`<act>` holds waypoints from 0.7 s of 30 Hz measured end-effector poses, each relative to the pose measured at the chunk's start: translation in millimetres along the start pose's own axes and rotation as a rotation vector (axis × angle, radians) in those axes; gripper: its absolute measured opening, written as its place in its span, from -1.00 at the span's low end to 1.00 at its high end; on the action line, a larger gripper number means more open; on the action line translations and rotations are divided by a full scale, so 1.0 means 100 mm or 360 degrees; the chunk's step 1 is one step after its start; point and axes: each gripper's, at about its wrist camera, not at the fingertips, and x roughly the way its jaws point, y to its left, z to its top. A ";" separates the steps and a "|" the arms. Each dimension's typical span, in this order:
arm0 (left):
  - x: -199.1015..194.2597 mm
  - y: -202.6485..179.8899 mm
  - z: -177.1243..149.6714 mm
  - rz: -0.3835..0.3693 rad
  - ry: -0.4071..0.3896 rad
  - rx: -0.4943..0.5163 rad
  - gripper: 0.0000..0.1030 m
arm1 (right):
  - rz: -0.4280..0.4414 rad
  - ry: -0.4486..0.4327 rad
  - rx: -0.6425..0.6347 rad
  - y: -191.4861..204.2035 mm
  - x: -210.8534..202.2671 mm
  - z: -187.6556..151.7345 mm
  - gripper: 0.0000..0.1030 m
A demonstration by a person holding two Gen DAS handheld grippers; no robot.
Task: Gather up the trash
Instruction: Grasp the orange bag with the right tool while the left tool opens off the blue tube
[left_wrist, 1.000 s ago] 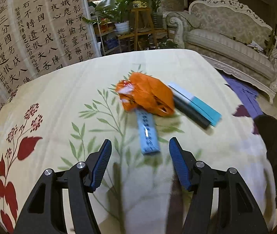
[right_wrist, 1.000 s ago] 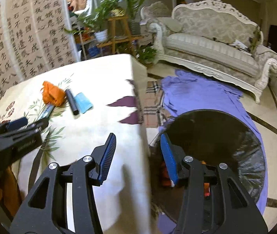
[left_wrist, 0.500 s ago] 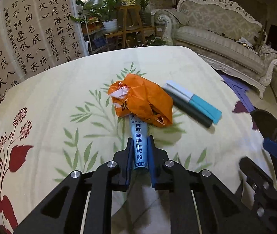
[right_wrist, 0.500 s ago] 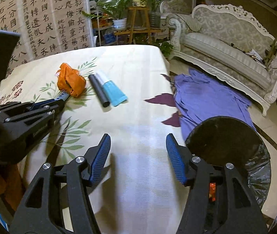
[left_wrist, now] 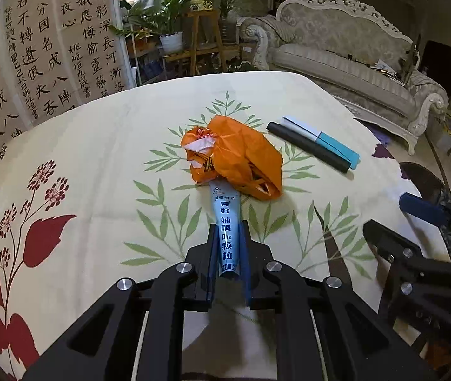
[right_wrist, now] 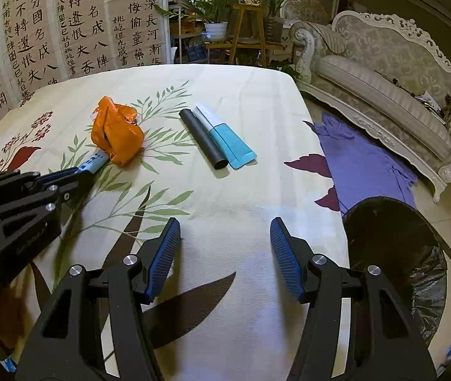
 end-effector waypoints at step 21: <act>-0.11 0.34 -0.11 0.0016 0.0006 -0.0066 -0.73 | 0.0173 -0.0047 -0.0129 0.61 0.14 0.33 0.12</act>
